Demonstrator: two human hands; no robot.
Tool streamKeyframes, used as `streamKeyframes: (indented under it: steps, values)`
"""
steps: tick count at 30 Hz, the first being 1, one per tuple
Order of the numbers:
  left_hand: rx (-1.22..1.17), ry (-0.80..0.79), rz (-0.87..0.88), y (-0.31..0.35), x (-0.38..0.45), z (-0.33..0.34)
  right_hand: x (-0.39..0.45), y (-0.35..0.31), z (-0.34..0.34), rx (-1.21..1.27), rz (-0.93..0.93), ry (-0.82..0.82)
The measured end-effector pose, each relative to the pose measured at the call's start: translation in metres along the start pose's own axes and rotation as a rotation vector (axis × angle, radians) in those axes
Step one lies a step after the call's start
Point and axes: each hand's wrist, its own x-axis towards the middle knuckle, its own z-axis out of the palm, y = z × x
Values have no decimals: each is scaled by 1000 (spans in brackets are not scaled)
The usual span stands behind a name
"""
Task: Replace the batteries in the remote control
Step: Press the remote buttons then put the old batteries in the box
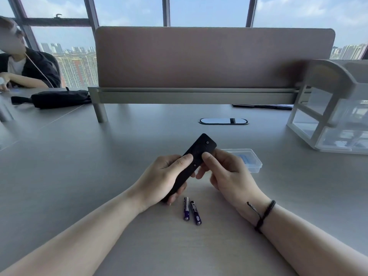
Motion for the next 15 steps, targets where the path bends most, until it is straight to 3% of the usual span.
streamKeyframes:
  steps: [7, 15]
  values:
    - [-67, 30, -12, 1, 0, 0, -1, -1, 3, 1, 10, 36]
    - [-309, 219, -103, 4, 3, -3, -5, -9, 4, -52, 41, 42]
